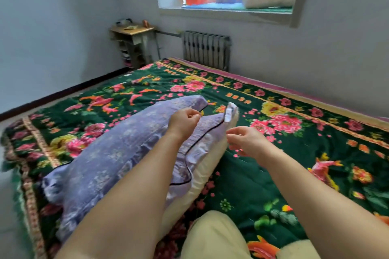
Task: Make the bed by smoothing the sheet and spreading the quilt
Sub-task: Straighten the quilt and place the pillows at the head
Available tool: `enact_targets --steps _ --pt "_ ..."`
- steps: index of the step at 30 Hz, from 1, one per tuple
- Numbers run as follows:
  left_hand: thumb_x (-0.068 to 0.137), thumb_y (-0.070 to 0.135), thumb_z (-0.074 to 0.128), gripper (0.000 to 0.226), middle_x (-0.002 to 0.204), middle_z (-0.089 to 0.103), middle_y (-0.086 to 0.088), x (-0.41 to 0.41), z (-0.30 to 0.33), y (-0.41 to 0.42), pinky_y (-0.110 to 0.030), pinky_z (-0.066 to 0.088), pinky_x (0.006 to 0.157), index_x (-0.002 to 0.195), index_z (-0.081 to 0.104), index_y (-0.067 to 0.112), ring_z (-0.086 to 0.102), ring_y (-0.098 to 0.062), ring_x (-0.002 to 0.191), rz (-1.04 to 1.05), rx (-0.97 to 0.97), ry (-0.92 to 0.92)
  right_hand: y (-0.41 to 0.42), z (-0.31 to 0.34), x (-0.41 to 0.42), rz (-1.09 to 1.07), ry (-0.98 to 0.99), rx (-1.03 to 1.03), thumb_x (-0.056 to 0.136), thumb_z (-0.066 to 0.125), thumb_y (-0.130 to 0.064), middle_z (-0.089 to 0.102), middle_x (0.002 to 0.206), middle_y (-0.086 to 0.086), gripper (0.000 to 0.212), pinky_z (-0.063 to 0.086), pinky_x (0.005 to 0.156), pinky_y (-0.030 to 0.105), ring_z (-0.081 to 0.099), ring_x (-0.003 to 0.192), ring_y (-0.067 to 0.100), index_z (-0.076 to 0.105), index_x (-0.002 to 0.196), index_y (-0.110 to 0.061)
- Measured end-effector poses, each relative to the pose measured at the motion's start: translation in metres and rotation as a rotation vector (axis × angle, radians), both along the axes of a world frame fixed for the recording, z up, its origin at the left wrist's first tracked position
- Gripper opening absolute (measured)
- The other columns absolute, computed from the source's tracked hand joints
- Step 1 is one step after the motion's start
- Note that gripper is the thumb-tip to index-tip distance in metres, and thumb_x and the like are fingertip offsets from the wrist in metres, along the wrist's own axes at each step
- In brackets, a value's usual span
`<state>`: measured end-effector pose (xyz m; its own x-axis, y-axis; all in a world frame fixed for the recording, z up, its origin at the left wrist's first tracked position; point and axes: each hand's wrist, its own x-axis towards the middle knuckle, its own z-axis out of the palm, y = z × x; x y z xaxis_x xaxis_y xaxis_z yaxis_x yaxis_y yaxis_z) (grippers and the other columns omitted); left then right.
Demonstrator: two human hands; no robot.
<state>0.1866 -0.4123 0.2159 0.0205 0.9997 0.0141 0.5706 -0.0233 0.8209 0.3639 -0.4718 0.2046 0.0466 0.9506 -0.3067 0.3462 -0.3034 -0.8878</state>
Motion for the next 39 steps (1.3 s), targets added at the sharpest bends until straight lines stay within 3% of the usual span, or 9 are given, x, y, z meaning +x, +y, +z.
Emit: enact_targets --steps 7,13,19,22,26,29,32,34,39 --pt "0.089 0.021 0.059 0.044 0.132 0.051 -0.016 -0.041 -0.049 0.04 -0.033 0.041 0.097 0.131 0.051 0.009 0.051 -0.031 0.12 0.038 -0.16 0.351 0.045 -0.021 -0.036 0.062 -0.048 -0.058 0.095 0.056 -0.019 0.064 0.095 0.005 0.018 0.043 0.061 0.024 0.059 0.079 0.016 0.062 0.11 -0.013" --pt "0.083 0.025 0.063 0.052 0.133 0.041 -0.014 -0.081 -0.092 0.075 -0.049 0.044 0.097 0.131 0.043 0.021 0.045 -0.034 0.12 0.195 -0.257 0.565 0.087 -0.041 -0.054 0.125 -0.053 -0.099 0.094 0.057 -0.021 0.065 0.097 0.004 0.019 0.046 0.063 0.023 0.061 0.079 0.014 0.063 0.111 -0.015" --pt "0.09 0.043 0.059 0.089 0.157 -0.016 -0.011 -0.103 -0.122 0.108 -0.069 0.012 0.106 0.15 -0.005 0.031 -0.012 -0.035 0.145 0.268 -0.549 0.649 0.121 -0.076 -0.072 0.239 -0.184 -0.134 0.093 0.058 -0.023 0.063 0.091 0.0 0.017 0.049 0.08 0.028 0.064 0.089 0.019 0.065 0.107 -0.017" --pt "0.092 0.036 0.058 0.091 0.156 -0.022 -0.012 -0.106 -0.137 0.126 -0.068 0.006 0.109 0.15 -0.012 0.029 -0.018 -0.035 0.144 0.269 -0.541 0.72 0.129 -0.089 -0.08 0.295 -0.196 -0.166 0.094 0.057 -0.024 0.065 0.095 0.001 0.019 0.048 0.079 0.027 0.064 0.09 0.018 0.065 0.109 -0.016" --pt "0.092 0.029 0.059 0.092 0.157 -0.016 -0.017 -0.119 -0.148 0.154 -0.066 0.004 0.111 0.15 -0.013 0.022 -0.015 -0.035 0.145 0.322 -0.547 0.787 0.152 -0.105 -0.085 0.337 -0.227 -0.197 0.095 0.054 -0.026 0.065 0.099 0.001 0.021 0.049 0.078 0.029 0.065 0.093 0.02 0.064 0.112 -0.018" --pt "0.094 0.025 0.056 0.086 0.157 0.002 -0.019 -0.124 -0.155 0.172 -0.068 0.012 0.108 0.151 -0.008 0.019 0.001 -0.034 0.146 0.37 -0.579 0.808 0.168 -0.113 -0.088 0.366 -0.224 -0.217 0.096 0.053 -0.028 0.064 0.101 0.0 0.021 0.046 0.069 0.027 0.064 0.092 0.019 0.064 0.113 -0.02" --pt "0.096 0.011 0.044 0.054 0.144 0.038 -0.018 -0.123 -0.163 0.183 -0.056 0.026 0.106 0.146 0.025 0.009 0.035 -0.035 0.133 0.391 -0.535 0.877 0.178 -0.119 -0.086 0.386 -0.206 -0.233 0.096 0.053 -0.029 0.065 0.104 0.001 0.022 0.045 0.068 0.025 0.063 0.092 0.017 0.064 0.113 -0.02" --pt "0.094 0.002 0.038 0.037 0.13 0.054 -0.018 -0.123 -0.162 0.186 -0.046 0.035 0.1 0.128 0.051 0.005 0.05 -0.036 0.12 0.38 -0.479 0.887 0.184 -0.122 -0.081 0.389 -0.211 -0.245 0.096 0.053 -0.03 0.065 0.105 0.002 0.022 0.044 0.07 0.026 0.063 0.095 0.018 0.063 0.113 -0.021" --pt "0.089 0.004 0.043 0.02 0.11 0.061 -0.021 -0.115 -0.154 0.175 -0.038 0.043 0.075 0.101 0.058 0.003 0.058 -0.039 0.1 0.438 -0.322 0.734 0.187 -0.126 -0.074 0.354 -0.195 -0.275 0.095 0.053 -0.027 0.063 0.1 0.002 0.021 0.046 0.069 0.028 0.063 0.095 0.02 0.064 0.111 -0.02"
